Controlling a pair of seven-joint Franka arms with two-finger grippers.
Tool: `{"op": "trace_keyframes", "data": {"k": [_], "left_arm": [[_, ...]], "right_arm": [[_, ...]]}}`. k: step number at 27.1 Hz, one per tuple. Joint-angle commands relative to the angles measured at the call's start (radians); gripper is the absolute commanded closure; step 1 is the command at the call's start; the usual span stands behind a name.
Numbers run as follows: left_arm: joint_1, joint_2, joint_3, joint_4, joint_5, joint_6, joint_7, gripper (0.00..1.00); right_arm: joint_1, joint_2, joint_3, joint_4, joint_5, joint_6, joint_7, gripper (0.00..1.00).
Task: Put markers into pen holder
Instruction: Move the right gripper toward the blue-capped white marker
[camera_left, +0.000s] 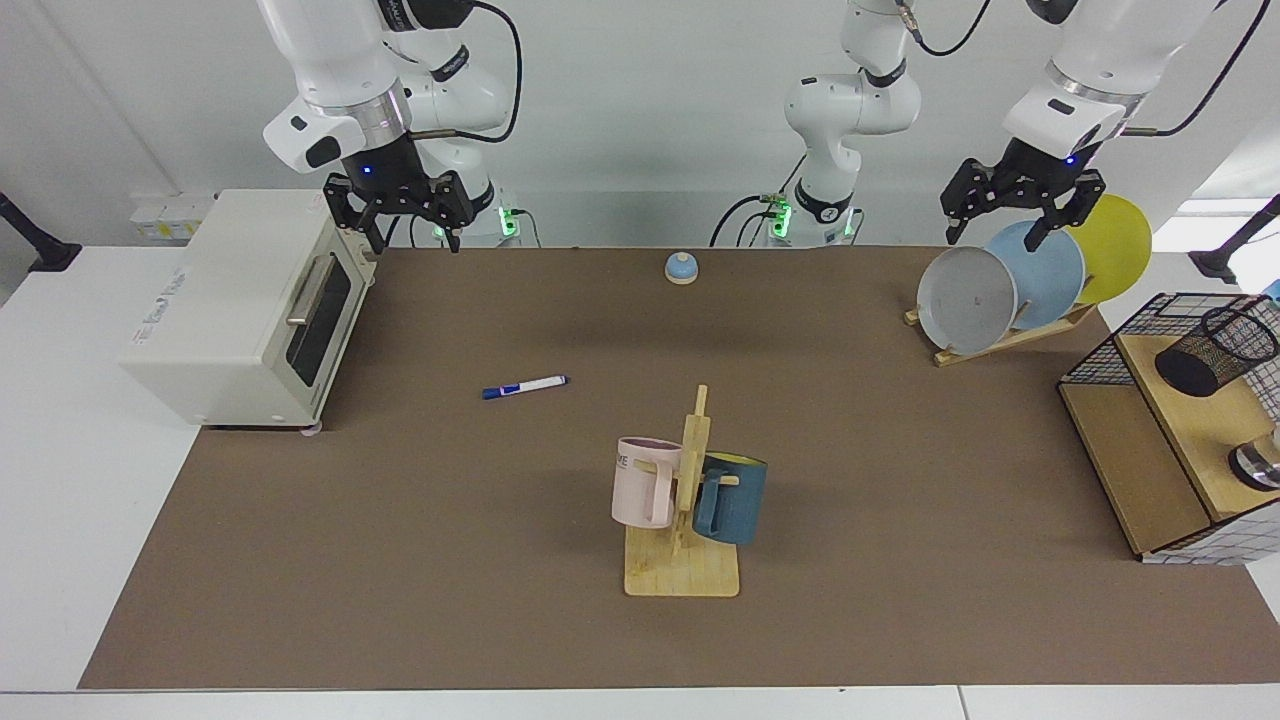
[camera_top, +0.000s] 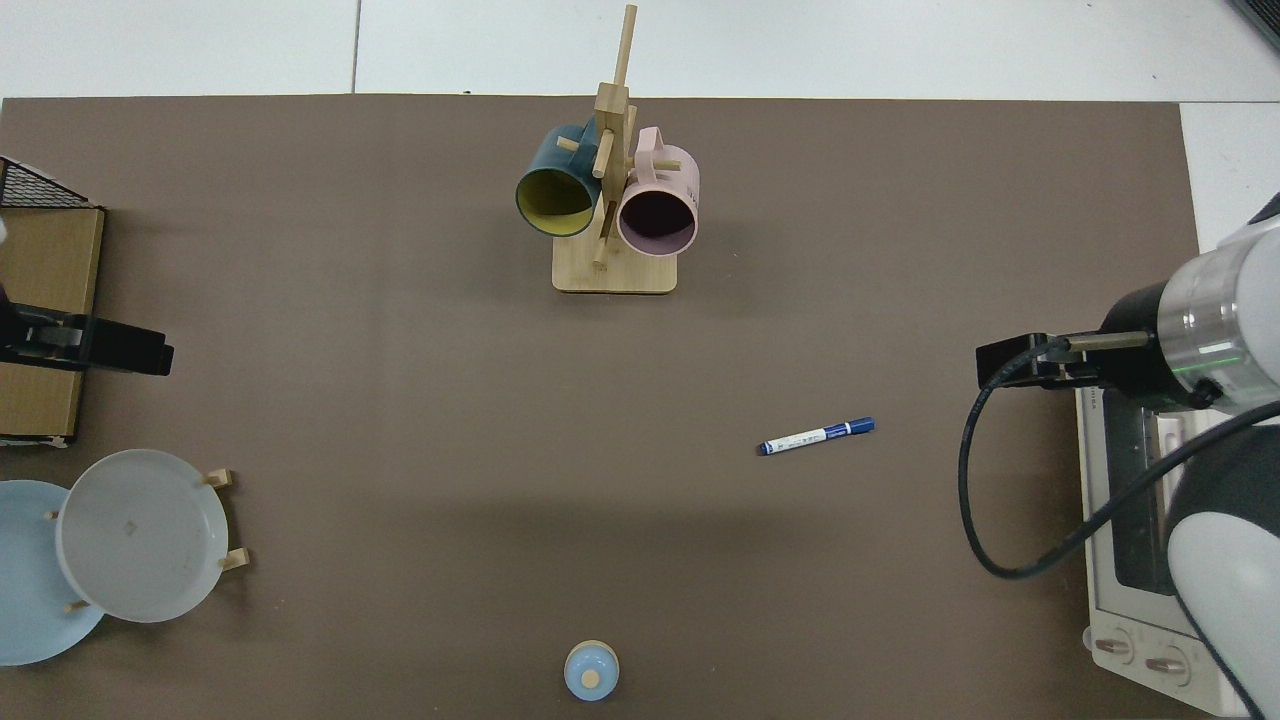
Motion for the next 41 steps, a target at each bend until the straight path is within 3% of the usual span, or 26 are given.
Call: {"op": "trace_keyframes", "data": {"k": [1,18,26,41], "left_arm": [[-0.001,-0.021,0.0,-0.027,0.012,0.002,-0.011,0.0],[-0.003,-0.027,0.0,-0.027,0.012,-0.013,-0.017,0.0],[-0.003,-0.027,0.0,-0.027,0.012,-0.024,-0.016,0.0],[-0.006,-0.028,-0.001,-0.027,-0.001,-0.024,-0.016,0.0]], "right_arm": [[-0.016,-0.001,0.004,0.003,0.019,-0.016,0.02,0.01],[-0.011,-0.004,0.0,0.001,0.017,0.0,0.055,0.01],[0.035,-0.035,0.007,-0.052,0.05,0.007,0.384,0.01],[0.012,-0.043,0.004,-0.187,0.073,0.17,0.846,0.01]]}}
